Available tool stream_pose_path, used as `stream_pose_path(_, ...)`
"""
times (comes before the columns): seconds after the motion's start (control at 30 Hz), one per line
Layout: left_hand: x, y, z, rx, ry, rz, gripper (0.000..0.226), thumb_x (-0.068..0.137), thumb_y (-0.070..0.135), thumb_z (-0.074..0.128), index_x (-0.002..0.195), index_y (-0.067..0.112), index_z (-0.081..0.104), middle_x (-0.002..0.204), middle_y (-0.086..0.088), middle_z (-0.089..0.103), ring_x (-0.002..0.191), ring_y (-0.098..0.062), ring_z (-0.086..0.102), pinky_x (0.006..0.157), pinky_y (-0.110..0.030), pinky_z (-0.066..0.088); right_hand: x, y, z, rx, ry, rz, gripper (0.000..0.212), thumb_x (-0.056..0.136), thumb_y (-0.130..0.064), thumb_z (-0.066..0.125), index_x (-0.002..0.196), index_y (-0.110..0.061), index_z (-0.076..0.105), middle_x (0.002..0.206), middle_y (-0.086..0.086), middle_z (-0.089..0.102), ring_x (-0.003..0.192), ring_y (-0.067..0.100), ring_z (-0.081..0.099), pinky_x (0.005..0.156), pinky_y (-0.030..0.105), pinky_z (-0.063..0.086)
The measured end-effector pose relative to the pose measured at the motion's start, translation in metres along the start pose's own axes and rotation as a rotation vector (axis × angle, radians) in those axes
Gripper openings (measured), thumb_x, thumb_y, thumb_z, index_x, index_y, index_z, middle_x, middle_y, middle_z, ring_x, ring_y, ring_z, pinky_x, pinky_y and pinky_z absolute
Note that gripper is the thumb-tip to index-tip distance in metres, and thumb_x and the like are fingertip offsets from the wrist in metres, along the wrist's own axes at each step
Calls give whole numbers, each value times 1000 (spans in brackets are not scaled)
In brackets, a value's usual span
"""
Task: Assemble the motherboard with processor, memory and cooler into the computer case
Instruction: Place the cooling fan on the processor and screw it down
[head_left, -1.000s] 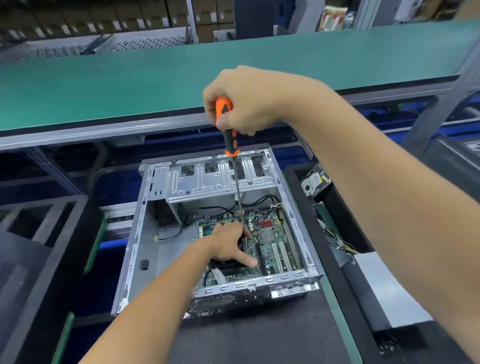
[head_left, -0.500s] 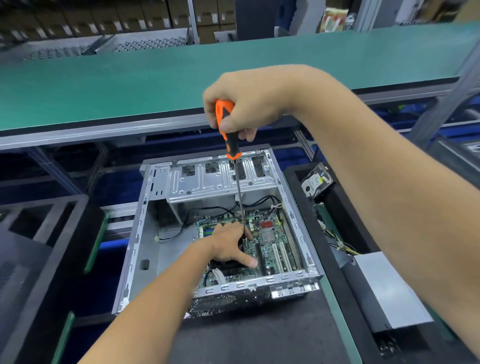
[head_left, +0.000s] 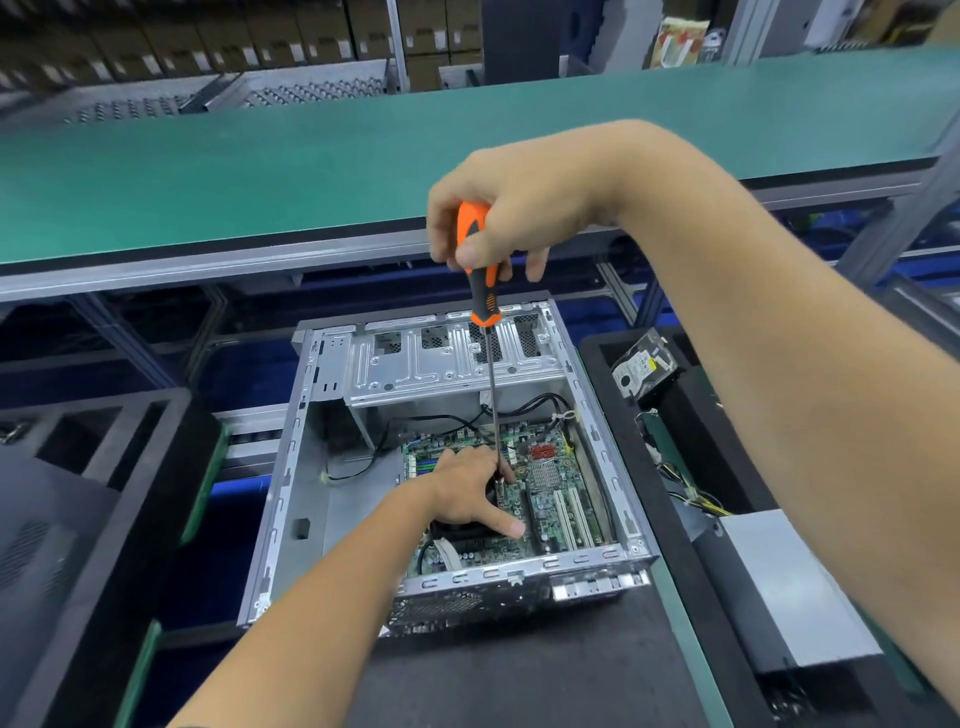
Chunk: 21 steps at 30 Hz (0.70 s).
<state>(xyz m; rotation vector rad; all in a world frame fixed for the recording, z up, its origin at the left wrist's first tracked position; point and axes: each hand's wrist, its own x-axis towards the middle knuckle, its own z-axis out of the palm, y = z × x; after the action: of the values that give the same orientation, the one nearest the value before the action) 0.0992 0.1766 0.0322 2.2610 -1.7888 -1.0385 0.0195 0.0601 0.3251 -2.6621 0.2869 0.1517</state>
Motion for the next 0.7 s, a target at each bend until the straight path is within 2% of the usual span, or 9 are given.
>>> stream_pose_path(0.07,1,-1,1,-7,1,-1,72,65,69,69,119,27,47,116,5,41,113,-16,36,99,-35,20,0,0,6,-9,67,-38,8,94,-20,58,89,-17,63,77,0,71,63,13,67,48,17,49)
stream_pose_path(0.17,2,-2,2,-16,0,-7,72,63,70,69,118,28,47,117,5,42,114,-16,36,98,-34,21,5,7,12,-112,239,22,29,92,-30,58,70,-12,57,41,-6,59,38,10,60,37,14,42)
stream_pose_path(0.23,2,-1,2,-22,-6,-7,72,63,70,69,118,28,47,117,5,41,113,-16,36,98,-34,21,6,11,14,-125,274,69,37,92,-32,56,64,-9,48,33,-5,53,32,13,56,35,15,40)
stream_pose_path(0.3,0,1,0,-25,-13,-2,71,66,67,70,119,26,46,117,5,40,114,-16,35,98,-34,21,4,11,12,-116,237,68,39,92,-37,56,66,-9,49,40,-2,59,37,14,61,42,20,46)
stream_pose_path(0.37,-2,5,-5,-41,-52,-8,70,71,60,71,124,24,44,120,2,40,117,-17,36,100,-34,21,0,10,10,-103,184,67,35,91,-40,60,77,-7,57,58,2,67,45,16,67,50,24,50)
stream_pose_path(0.47,-9,4,-19,-161,-130,-41,80,72,42,79,134,20,34,130,-10,42,121,-29,43,100,-34,30,-3,7,6,-5,122,91,21,87,-21,64,96,-1,63,80,11,70,52,18,70,49,22,52)
stream_pose_path(0.5,-12,3,-22,-149,-127,-49,87,70,39,82,137,19,31,135,-10,40,122,-28,42,101,-34,31,-4,6,8,13,102,87,18,87,-15,63,99,-2,63,83,12,71,55,18,71,49,21,52)
stream_pose_path(0.57,-15,0,-24,-97,-107,-50,96,69,33,83,143,17,24,142,-5,34,127,-24,38,107,-32,28,-4,4,13,16,103,55,13,86,-12,62,98,-5,63,84,11,72,57,18,72,53,23,54)
stream_pose_path(0.7,-14,-3,-20,-89,-139,-80,92,72,21,81,142,15,22,142,-6,31,128,-26,36,110,-36,29,1,1,21,5,215,-4,15,85,-15,62,95,-4,61,76,10,72,52,16,70,70,37,59)
